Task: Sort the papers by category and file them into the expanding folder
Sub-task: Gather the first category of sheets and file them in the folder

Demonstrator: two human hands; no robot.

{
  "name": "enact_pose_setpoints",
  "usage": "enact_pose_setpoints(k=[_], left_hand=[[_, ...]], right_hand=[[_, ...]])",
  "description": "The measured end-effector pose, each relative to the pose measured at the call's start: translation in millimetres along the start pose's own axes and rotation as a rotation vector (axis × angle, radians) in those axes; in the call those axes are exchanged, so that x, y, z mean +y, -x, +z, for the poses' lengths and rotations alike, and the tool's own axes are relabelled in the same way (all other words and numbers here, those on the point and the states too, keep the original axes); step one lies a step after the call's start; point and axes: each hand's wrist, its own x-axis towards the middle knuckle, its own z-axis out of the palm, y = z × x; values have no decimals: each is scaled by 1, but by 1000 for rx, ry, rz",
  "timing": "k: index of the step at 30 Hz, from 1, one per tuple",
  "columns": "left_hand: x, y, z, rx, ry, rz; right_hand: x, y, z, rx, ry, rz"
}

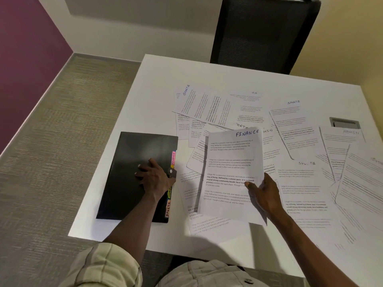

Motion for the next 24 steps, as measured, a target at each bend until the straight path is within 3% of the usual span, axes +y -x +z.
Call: enact_pose_setpoints(k=[6,12,21,24], left_hand=[[0,-12,5,-58,67,22],[1,-7,-25,-56,167,215],[-23,8,-40,340,-39,630],[-34,8,-50,332,-30,687]], right_hand=[[2,2,-8,25,37,18],[-7,2,-3,14,22,5],[-47,9,13,-35,-90,-38],[-68,15,25,-37,-130,-68]])
